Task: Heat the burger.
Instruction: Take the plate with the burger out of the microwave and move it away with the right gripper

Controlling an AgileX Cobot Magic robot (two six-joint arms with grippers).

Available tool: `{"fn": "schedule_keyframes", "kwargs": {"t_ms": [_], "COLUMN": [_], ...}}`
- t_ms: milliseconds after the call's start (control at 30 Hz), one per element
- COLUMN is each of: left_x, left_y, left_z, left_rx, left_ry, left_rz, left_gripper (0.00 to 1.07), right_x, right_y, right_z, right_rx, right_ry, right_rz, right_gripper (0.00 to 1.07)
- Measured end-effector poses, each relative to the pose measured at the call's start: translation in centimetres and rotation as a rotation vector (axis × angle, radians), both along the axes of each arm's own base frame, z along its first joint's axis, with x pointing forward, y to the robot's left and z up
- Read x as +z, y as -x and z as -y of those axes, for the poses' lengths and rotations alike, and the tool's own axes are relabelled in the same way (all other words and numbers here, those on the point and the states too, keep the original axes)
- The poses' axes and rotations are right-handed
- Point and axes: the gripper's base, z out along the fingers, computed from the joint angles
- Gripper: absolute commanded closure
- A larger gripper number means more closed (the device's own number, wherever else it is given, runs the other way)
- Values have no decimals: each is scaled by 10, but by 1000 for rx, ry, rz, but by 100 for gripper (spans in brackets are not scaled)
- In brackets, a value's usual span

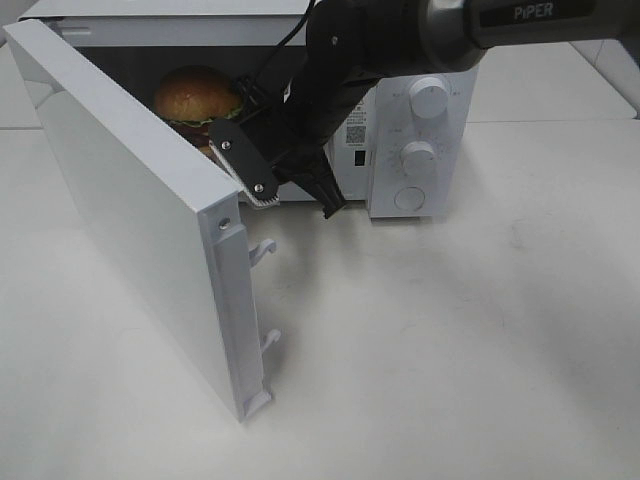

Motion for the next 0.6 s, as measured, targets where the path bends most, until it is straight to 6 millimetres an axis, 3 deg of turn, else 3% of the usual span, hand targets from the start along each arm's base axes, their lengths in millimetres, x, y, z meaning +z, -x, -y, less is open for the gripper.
{"fn": "schedule_keyframes", "kwargs": {"t_ms": [600], "left_x": [0], "left_y": [0], "left_z": [0], "left_rx": [0], "left_ry": [0], "left_rz": [0], "left_gripper": [7], "right_x": [23], "right_y": [28], "right_z": [42], "right_rx": [27], "right_ry": [14], "right_rz": [2], "right_gripper": [107]}}
